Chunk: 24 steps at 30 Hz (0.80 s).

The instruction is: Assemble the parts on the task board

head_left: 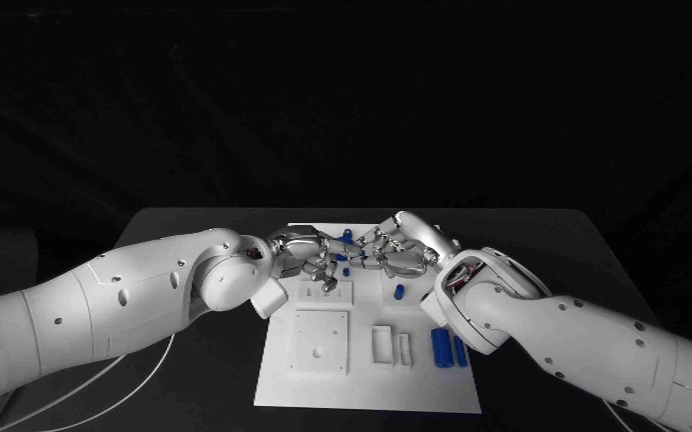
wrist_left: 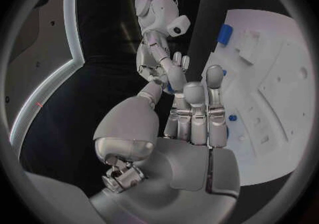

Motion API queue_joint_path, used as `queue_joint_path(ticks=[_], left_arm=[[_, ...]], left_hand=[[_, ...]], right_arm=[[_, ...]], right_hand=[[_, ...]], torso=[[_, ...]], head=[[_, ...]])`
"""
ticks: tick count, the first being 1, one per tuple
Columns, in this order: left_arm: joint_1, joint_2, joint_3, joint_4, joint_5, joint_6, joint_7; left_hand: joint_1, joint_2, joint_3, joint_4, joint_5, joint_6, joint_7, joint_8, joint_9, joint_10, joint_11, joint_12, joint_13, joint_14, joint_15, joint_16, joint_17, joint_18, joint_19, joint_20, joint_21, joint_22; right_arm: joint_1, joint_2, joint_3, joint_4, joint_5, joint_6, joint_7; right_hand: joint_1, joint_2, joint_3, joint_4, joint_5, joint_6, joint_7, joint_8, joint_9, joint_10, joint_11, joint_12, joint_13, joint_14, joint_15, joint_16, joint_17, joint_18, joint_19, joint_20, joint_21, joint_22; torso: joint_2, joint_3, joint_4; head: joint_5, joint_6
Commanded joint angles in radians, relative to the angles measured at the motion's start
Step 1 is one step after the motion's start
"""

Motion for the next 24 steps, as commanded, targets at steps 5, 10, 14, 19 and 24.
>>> queue_joint_path(ticks=[5,10,14,19,24], left_arm=[[0.004,0.001,0.003,0.009,0.020,-0.099,-0.014],[0.004,0.001,0.003,0.013,0.000,-0.143,-0.022],[0.004,0.001,0.003,0.016,-0.019,-0.166,-0.026],[0.004,0.001,0.003,0.017,-0.053,-0.193,-0.034],[0.004,0.001,0.003,0.015,-0.114,-0.223,-0.047]], left_hand=[[-0.016,-0.012,0.045,-0.046,0.055,0.093,-0.076,0.017,0.045,-0.018,-0.011,-0.005,0.005,0.000,-0.010,-0.003,-0.003,-0.004,-0.002,-0.010,0.010,0.019],[-0.023,-0.025,0.063,-0.063,0.096,0.109,-0.077,0.012,0.060,-0.060,-0.009,0.018,0.023,-0.012,-0.009,0.021,-0.002,-0.002,-0.007,-0.009,0.025,0.021],[-0.029,-0.029,0.071,-0.070,0.105,0.120,-0.078,0.000,0.066,-0.066,-0.010,0.031,0.026,-0.015,-0.010,0.032,-0.012,0.000,-0.011,-0.009,0.038,0.020],[-0.028,-0.031,0.072,-0.073,0.112,0.129,-0.080,-0.013,0.078,-0.064,-0.012,0.037,0.021,-0.016,-0.011,0.045,-0.028,0.002,-0.015,-0.010,0.054,0.019],[-0.027,-0.034,0.073,-0.076,0.116,0.136,-0.081,-0.018,0.079,-0.059,-0.013,0.037,0.018,-0.013,-0.012,0.049,-0.033,0.002,-0.014,-0.011,0.059,0.019]], right_arm=[[-0.005,-0.004,-0.003,-0.002,-0.003,0.029,0.007],[-0.005,-0.007,-0.004,-0.004,0.012,0.020,0.017],[-0.005,-0.009,-0.004,-0.006,0.021,0.009,0.024],[-0.005,-0.016,-0.004,-0.008,0.042,-0.011,0.043],[-0.005,-0.031,0.000,-0.008,0.074,-0.024,0.064]], right_hand=[[-0.006,0.002,0.007,-0.002,0.004,0.016,-0.029,0.005,0.006,-0.028,0.004,-0.017,-0.004,-0.019,0.009,-0.018,-0.006,-0.016,0.016,0.003,-0.019,-0.010],[-0.012,-0.028,0.012,-0.006,0.018,-0.129,0.019,0.004,-0.003,-0.057,0.030,-0.021,-0.012,-0.045,0.027,-0.032,-0.014,-0.011,-0.002,0.017,-0.042,-0.028],[-0.009,-0.052,-0.013,-0.003,0.038,-0.222,0.044,0.006,-0.003,-0.070,0.046,-0.015,-0.024,-0.060,0.040,-0.033,-0.019,0.000,-0.007,0.033,-0.059,-0.045],[0.031,-0.068,-0.120,0.047,0.049,-0.341,0.046,0.002,-0.007,-0.097,0.053,-0.002,-0.060,-0.090,0.050,-0.031,-0.037,0.007,-0.012,0.048,-0.093,-0.083],[0.054,-0.080,-0.168,0.084,0.066,-0.395,0.043,0.000,-0.009,-0.109,0.052,0.003,-0.088,-0.105,0.051,-0.032,-0.056,0.002,-0.018,0.048,-0.099,-0.119]], torso=[[0.000,0.0003,-0.0005],[0.000,0.0001,-0.0011],[0.000,0.0003,-0.0003],[0.000,0.0004,0.0000],[0.000,0.0001,-0.0008]], head=[[-0.001,0.000],[0.000,-0.001],[-0.001,-0.002],[-0.001,-0.003],[0.002,-0.003]])
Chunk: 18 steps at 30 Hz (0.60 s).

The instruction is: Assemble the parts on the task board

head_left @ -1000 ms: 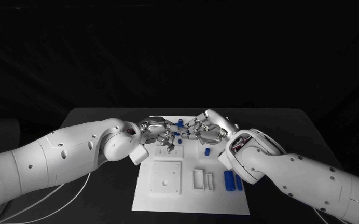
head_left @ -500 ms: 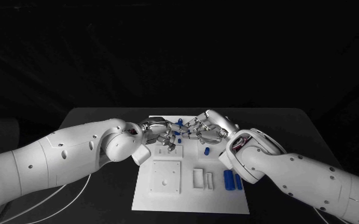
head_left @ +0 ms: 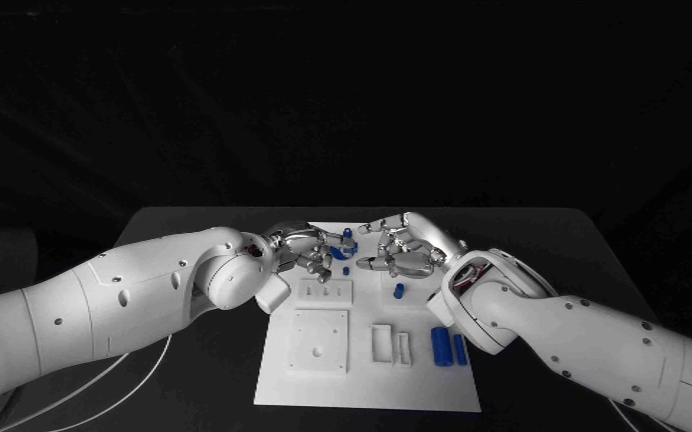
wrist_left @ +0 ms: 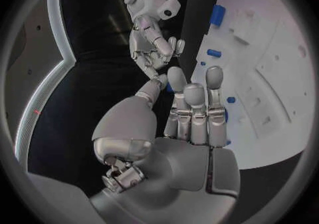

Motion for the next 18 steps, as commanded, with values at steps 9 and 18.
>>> queue_joint_path(ticks=[9,18], left_arm=[[0.002,0.011,0.001,-0.013,-0.243,-0.171,-0.076],[0.013,0.035,-0.023,-0.029,-0.375,-0.280,-0.194]], left_hand=[[0.010,-0.011,0.059,-0.063,0.015,0.149,-0.089,-0.014,-0.005,-0.008,-0.036,0.002,-0.010,0.008,-0.004,0.014,-0.008,0.001,-0.003,-0.003,0.010,0.018],[0.014,-0.041,0.061,-0.063,0.063,0.225,-0.099,-0.100,-0.010,0.067,-0.042,-0.025,-0.025,0.070,-0.011,0.030,0.067,0.007,0.028,-0.007,0.016,0.017]], right_arm=[[-0.001,-0.049,0.050,-0.019,0.119,-0.005,0.071],[0.021,-0.066,0.124,-0.105,0.175,-0.001,0.089]], right_hand=[[0.021,0.003,-0.031,0.015,0.064,0.022,0.008,-0.004,-0.001,-0.014,0.006,0.012,-0.024,-0.012,0.002,0.004,-0.014,0.010,-0.005,0.005,-0.002,-0.030],[0.012,0.017,-0.021,-0.012,0.089,0.060,0.014,-0.002,0.001,-0.012,0.009,0.016,-0.037,-0.011,0.003,0.010,-0.018,0.014,-0.003,0.007,0.003,-0.028]], torso=[[-0.002,0.0002,-0.0022],[-0.015,0.0009,-0.0047]], head=[[0.008,-0.005],[0.007,-0.025]])
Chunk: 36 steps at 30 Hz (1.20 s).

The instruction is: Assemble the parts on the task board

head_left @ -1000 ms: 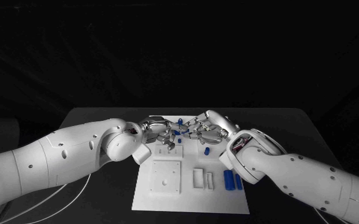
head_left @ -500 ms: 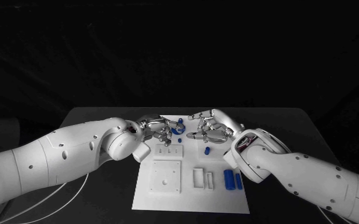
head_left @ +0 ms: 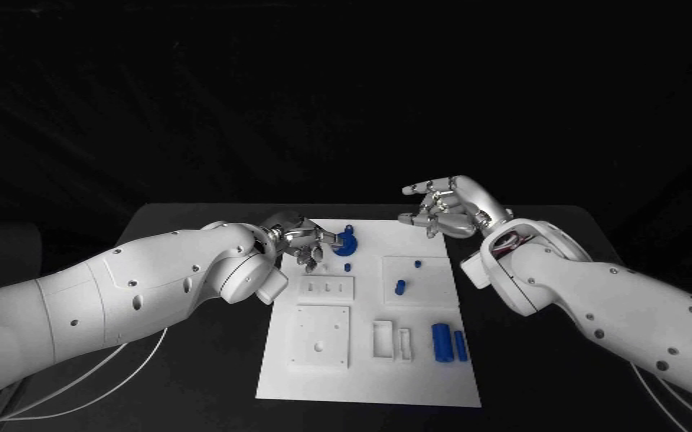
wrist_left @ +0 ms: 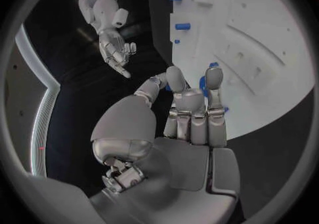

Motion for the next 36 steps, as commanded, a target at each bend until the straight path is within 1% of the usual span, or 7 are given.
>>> queue_joint_path(ticks=[1,9,12,17,26,29,36], left_arm=[[0.011,0.016,-0.015,-0.003,-0.135,-0.083,-0.115],[0.037,0.065,-0.073,-0.020,-0.263,-0.053,-0.268],[0.041,0.082,-0.084,-0.028,-0.291,-0.039,-0.300],[0.044,0.100,-0.090,-0.041,-0.322,-0.026,-0.329],[0.043,0.131,-0.094,-0.068,-0.365,-0.021,-0.352],[0.039,0.140,-0.094,-0.075,-0.376,-0.025,-0.356],[0.028,0.146,-0.094,-0.081,-0.386,-0.055,-0.364]], left_hand=[[-0.005,-0.012,0.040,-0.041,0.012,0.208,-0.097,-0.009,0.010,0.027,0.000,-0.004,0.000,0.022,-0.001,0.010,0.034,0.009,0.014,0.001,0.006,0.017],[-0.018,-0.019,0.043,-0.035,0.046,0.229,-0.106,-0.005,0.060,0.067,-0.004,-0.016,0.007,0.061,-0.005,0.010,0.109,0.016,0.035,0.002,0.011,0.017],[-0.021,-0.021,0.049,-0.037,0.060,0.233,-0.108,-0.006,0.077,0.075,-0.005,-0.018,0.011,0.069,-0.005,0.008,0.128,0.019,0.039,0.003,0.013,0.017],[-0.026,-0.021,0.052,-0.038,0.068,0.237,-0.109,-0.007,0.089,0.080,-0.004,-0.017,0.015,0.073,-0.005,0.006,0.141,0.021,0.040,0.006,0.016,0.018],[-0.030,-0.024,0.054,-0.040,0.074,0.243,-0.111,-0.008,0.109,0.087,-0.004,-0.013,0.022,0.082,-0.004,0.006,0.168,0.024,0.041,0.008,0.022,0.018],[-0.030,-0.024,0.052,-0.039,0.075,0.253,-0.114,-0.005,0.114,0.095,-0.004,-0.007,0.024,0.089,-0.004,0.011,0.182,0.026,0.044,0.011,0.026,0.018],[-0.026,-0.027,0.046,-0.037,0.076,0.260,-0.113,-0.010,0.110,0.101,0.000,0.005,0.013,0.104,0.003,0.005,0.205,0.045,0.048,0.031,0.032,0.017]], right_arm=[[0.021,0.003,0.011,-0.038,0.059,0.007,0.032],[0.067,0.025,0.021,-0.134,0.067,0.014,0.034],[0.075,0.034,0.022,-0.159,0.069,0.015,0.034],[0.083,0.045,0.022,-0.182,0.070,0.019,0.035],[0.094,0.062,0.022,-0.219,0.074,0.023,0.036],[0.095,0.067,0.022,-0.224,0.075,0.025,0.037],[0.097,0.071,0.022,-0.227,0.076,0.031,0.037]], right_hand=[[-0.004,0.010,0.002,-0.010,0.007,0.007,0.001,-0.003,0.001,-0.001,0.005,0.004,-0.002,-0.002,0.002,0.005,-0.002,0.015,0.000,0.004,0.003,0.001],[-0.011,0.013,0.005,-0.017,0.013,0.017,0.000,-0.002,0.002,-0.002,0.004,0.005,-0.006,-0.004,0.002,0.006,-0.003,0.014,-0.001,0.004,0.003,0.003],[-0.011,0.014,0.007,-0.019,0.016,0.018,0.000,-0.002,0.002,-0.003,0.004,0.005,-0.007,-0.004,0.001,0.006,-0.004,0.014,-0.001,0.004,0.004,0.003],[-0.014,0.014,0.009,-0.021,0.025,0.017,0.000,-0.002,0.002,-0.003,0.004,0.005,-0.008,-0.005,0.002,0.007,-0.004,0.014,-0.002,0.004,0.004,0.004],[-0.018,0.014,0.015,-0.024,0.037,0.015,0.001,-0.002,0.001,-0.004,0.004,0.005,-0.011,-0.005,0.001,0.008,-0.005,0.014,-0.002,0.003,0.004,0.006],[-0.018,0.014,0.017,-0.025,0.040,0.015,0.001,-0.002,0.001,-0.004,0.004,0.005,-0.012,-0.005,0.001,0.008,-0.005,0.014,-0.003,0.003,0.004,0.007],[-0.021,0.014,0.020,-0.026,0.045,0.014,0.001,-0.003,0.001,-0.004,0.004,0.005,-0.013,-0.006,0.001,0.008,-0.005,0.014,-0.003,0.003,0.004,0.008]], torso=[[-0.009,-0.0002,-0.0026],[-0.021,-0.0025,-0.0043],[-0.023,-0.0016,-0.0046],[-0.023,-0.0010,-0.0036],[-0.021,-0.0014,-0.0050],[-0.021,-0.0017,-0.0054],[-0.022,-0.0019,-0.0042]], head=[[0.000,-0.013],[0.006,-0.041],[0.012,-0.047],[0.014,-0.056],[0.017,-0.066],[0.017,-0.070],[0.018,-0.078]])
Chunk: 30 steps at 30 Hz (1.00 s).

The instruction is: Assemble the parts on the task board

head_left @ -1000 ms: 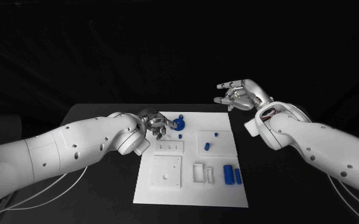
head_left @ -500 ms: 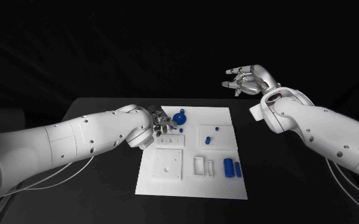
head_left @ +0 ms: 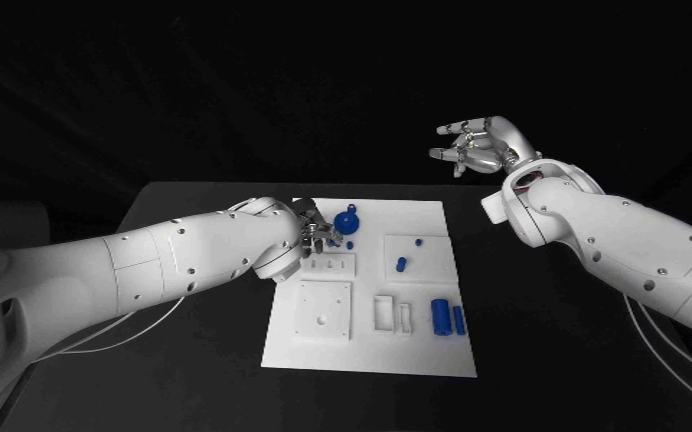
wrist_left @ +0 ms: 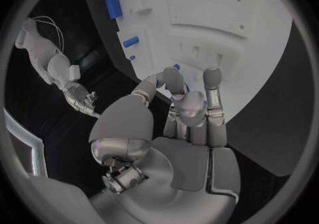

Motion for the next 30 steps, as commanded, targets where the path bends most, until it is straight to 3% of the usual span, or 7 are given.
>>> queue_joint_path(ticks=[1,9,16,30], left_arm=[[-0.005,0.003,0.000,-0.001,-0.031,-0.022,-0.016],[-0.025,-0.003,0.000,0.001,-0.043,-0.077,-0.015],[-0.044,-0.004,0.000,0.007,-0.046,-0.134,-0.010],[-0.062,-0.005,0.000,0.013,-0.047,-0.143,-0.014]], left_hand=[[0.006,0.006,0.032,-0.035,0.007,0.204,-0.114,0.000,-0.001,0.041,-0.003,0.004,-0.003,0.010,0.001,-0.003,0.004,0.017,0.001,0.007,0.006,0.017],[0.008,0.005,0.031,-0.030,0.009,0.206,-0.115,0.002,0.013,0.041,-0.004,0.017,-0.008,0.014,0.001,0.001,0.023,0.028,0.004,0.015,0.013,0.018],[0.009,0.003,0.031,-0.026,0.008,0.207,-0.116,0.000,0.012,0.041,-0.005,0.038,-0.003,0.015,0.000,0.000,0.021,0.025,0.002,0.012,0.018,0.018],[0.011,0.000,0.031,-0.024,0.009,0.209,-0.116,0.000,0.009,0.041,-0.006,0.045,-0.002,0.014,-0.001,-0.001,0.018,0.027,0.001,0.013,0.022,0.017]], right_arm=[[0.001,0.002,0.001,-0.002,0.004,0.017,0.012],[0.001,0.003,0.001,-0.003,0.004,0.021,0.012],[0.001,0.003,0.001,-0.006,0.004,0.023,0.011],[0.001,0.005,0.001,-0.008,0.004,0.026,0.011]], right_hand=[[-0.008,0.002,0.002,-0.003,0.006,0.004,0.001,-0.003,0.001,-0.004,0.004,0.005,-0.001,-0.006,0.001,0.005,-0.001,0.014,-0.003,0.003,0.004,0.001],[-0.010,0.002,0.005,-0.004,0.010,0.003,0.002,-0.003,0.001,-0.005,0.004,0.005,-0.002,-0.006,0.001,0.005,-0.002,0.014,-0.003,0.003,0.004,0.002],[-0.011,0.002,0.007,-0.004,0.012,0.003,0.001,-0.003,0.001,-0.005,0.003,0.005,-0.003,-0.006,0.001,0.005,-0.002,0.014,-0.004,0.003,0.004,0.003],[-0.013,0.002,0.009,-0.004,0.015,0.002,0.002,-0.003,0.001,-0.005,0.004,0.005,-0.003,-0.007,0.001,0.005,-0.002,0.014,-0.004,0.004,0.004,0.004]], torso=[[-0.001,0.0000,0.0012],[-0.001,0.0001,0.0023],[0.000,-0.0016,0.0012],[0.000,-0.0001,0.0006]], head=[[0.000,-0.003],[0.000,-0.009],[0.002,-0.012],[0.004,-0.017]])
